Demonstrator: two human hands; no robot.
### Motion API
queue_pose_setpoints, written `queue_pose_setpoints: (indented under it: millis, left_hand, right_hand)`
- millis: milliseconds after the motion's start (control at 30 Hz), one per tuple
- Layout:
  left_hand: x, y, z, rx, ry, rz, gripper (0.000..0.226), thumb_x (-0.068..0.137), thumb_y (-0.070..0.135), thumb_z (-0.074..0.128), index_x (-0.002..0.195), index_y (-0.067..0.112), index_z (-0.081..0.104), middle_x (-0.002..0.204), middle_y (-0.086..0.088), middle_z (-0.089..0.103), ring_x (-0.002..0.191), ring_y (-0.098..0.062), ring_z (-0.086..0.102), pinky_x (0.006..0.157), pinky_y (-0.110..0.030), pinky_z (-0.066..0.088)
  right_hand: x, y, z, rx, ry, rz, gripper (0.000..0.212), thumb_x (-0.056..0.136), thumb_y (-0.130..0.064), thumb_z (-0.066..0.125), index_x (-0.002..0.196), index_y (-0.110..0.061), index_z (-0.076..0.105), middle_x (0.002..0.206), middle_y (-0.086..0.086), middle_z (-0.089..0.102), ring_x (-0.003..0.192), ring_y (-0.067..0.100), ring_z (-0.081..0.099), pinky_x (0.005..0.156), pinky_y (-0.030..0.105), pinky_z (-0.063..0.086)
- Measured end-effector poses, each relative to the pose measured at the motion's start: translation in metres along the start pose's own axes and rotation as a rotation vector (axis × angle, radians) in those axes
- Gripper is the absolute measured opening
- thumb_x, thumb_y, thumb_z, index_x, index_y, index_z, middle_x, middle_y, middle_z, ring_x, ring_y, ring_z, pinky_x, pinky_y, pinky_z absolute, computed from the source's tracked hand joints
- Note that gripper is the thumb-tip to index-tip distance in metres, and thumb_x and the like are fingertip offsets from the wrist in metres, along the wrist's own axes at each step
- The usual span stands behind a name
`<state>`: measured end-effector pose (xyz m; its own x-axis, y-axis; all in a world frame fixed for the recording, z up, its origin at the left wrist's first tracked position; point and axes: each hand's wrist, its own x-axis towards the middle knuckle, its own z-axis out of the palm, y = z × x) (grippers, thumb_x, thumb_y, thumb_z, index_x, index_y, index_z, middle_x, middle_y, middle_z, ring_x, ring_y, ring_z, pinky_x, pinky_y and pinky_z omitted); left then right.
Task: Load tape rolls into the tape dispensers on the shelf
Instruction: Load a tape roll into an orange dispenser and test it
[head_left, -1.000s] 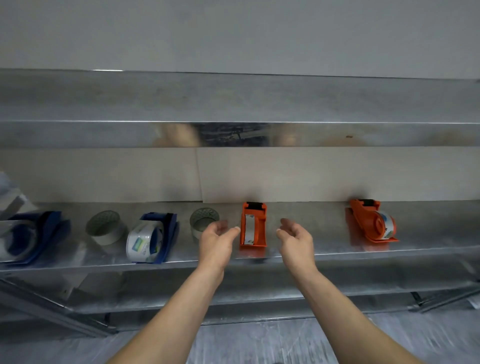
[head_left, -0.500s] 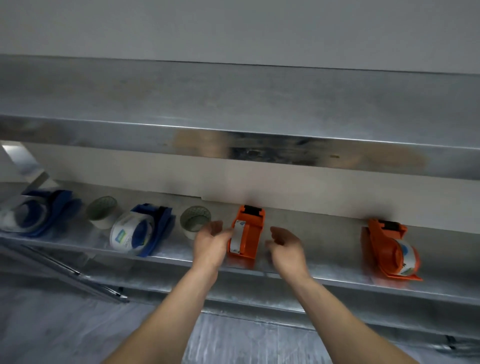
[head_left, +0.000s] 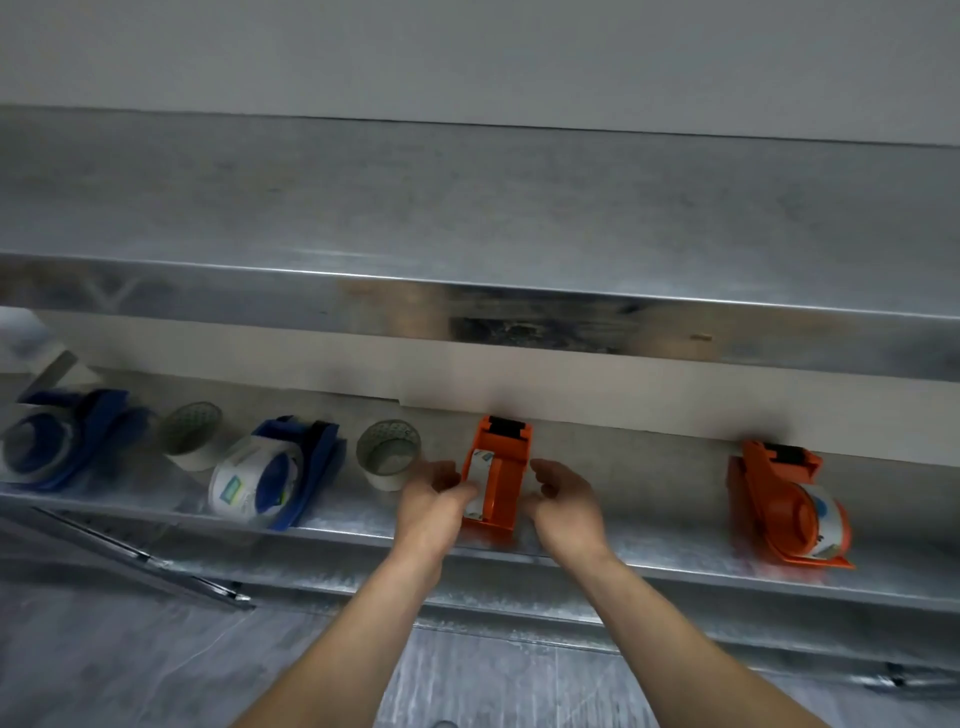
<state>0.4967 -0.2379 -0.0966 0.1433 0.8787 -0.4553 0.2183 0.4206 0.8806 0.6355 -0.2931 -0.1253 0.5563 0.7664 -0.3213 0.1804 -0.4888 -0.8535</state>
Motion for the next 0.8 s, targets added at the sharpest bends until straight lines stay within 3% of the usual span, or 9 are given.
queue_pose_setpoints:
  millis: [67, 167, 233, 367, 467, 633, 800]
  left_hand:
    - [0.003, -0.001, 0.000, 0.006, -0.041, 0.005, 0.023, 0.079, 0.005, 0.069, 0.097, 0.020, 0.065, 0.095, -0.005, 0.071, 0.094, -0.026, 0.068, 0.087, -0.053, 0.056]
    - [0.006, -0.003, -0.001, 0.054, -0.099, 0.011, 0.029, 0.075, 0.003, 0.070, 0.102, 0.014, 0.067, 0.093, -0.006, 0.075, 0.091, -0.024, 0.071, 0.081, -0.040, 0.058]
    - [0.008, -0.005, -0.003, 0.098, -0.132, 0.005, 0.034, 0.069, 0.007, 0.073, 0.101, 0.014, 0.069, 0.091, -0.005, 0.076, 0.087, -0.023, 0.073, 0.081, -0.040, 0.059]
    - [0.020, -0.017, -0.002, 0.207, -0.185, -0.006, 0.037, 0.056, 0.013, 0.074, 0.092, 0.017, 0.071, 0.084, -0.003, 0.077, 0.081, -0.023, 0.074, 0.079, -0.048, 0.060]
    - [0.035, -0.033, 0.003, 0.250, -0.228, -0.002, 0.026, 0.059, 0.010, 0.069, 0.085, 0.016, 0.072, 0.080, -0.008, 0.076, 0.079, -0.029, 0.074, 0.075, -0.054, 0.059]
    - [0.014, -0.014, 0.008, 0.318, -0.230, 0.064, 0.020, 0.074, -0.001, 0.062, 0.080, 0.017, 0.069, 0.077, -0.005, 0.074, 0.076, -0.020, 0.071, 0.076, -0.044, 0.059]
    - [0.007, -0.015, 0.014, 0.372, -0.265, 0.046, 0.021, 0.079, 0.002, 0.063, 0.079, 0.023, 0.067, 0.080, -0.003, 0.074, 0.079, -0.019, 0.070, 0.081, -0.047, 0.058]
  right_hand:
    - [0.002, 0.002, 0.006, -0.024, -0.006, 0.011, 0.052, 0.076, -0.007, 0.072, 0.125, -0.020, 0.062, 0.110, -0.006, 0.064, 0.104, 0.016, 0.062, 0.094, 0.033, 0.052]
    - [0.003, 0.008, 0.014, -0.101, -0.031, 0.001, 0.059, 0.067, -0.016, 0.075, 0.123, -0.027, 0.063, 0.115, -0.006, 0.070, 0.104, 0.015, 0.066, 0.092, 0.035, 0.055]
    - [0.004, 0.013, 0.018, -0.175, -0.024, -0.027, 0.058, 0.066, -0.023, 0.074, 0.123, -0.028, 0.064, 0.116, -0.004, 0.071, 0.103, 0.015, 0.068, 0.089, 0.035, 0.057]
    - [0.004, 0.012, 0.021, -0.344, -0.028, -0.086, 0.030, 0.079, -0.025, 0.064, 0.109, -0.025, 0.069, 0.100, 0.001, 0.072, 0.088, 0.022, 0.070, 0.073, 0.031, 0.056]
    - [0.008, 0.018, 0.022, -0.466, -0.047, -0.092, 0.022, 0.082, -0.030, 0.058, 0.101, -0.028, 0.068, 0.091, 0.002, 0.062, 0.080, 0.026, 0.064, 0.065, 0.028, 0.046]
    - [0.010, 0.021, 0.020, -0.547, -0.059, -0.063, 0.017, 0.086, -0.037, 0.052, 0.094, -0.030, 0.066, 0.091, 0.000, 0.054, 0.073, 0.023, 0.060, 0.066, 0.030, 0.052]
    - [0.011, 0.020, 0.015, -0.620, -0.104, -0.040, 0.020, 0.088, -0.038, 0.050, 0.086, -0.023, 0.065, 0.094, 0.001, 0.051, 0.075, 0.024, 0.059, 0.062, 0.028, 0.047]
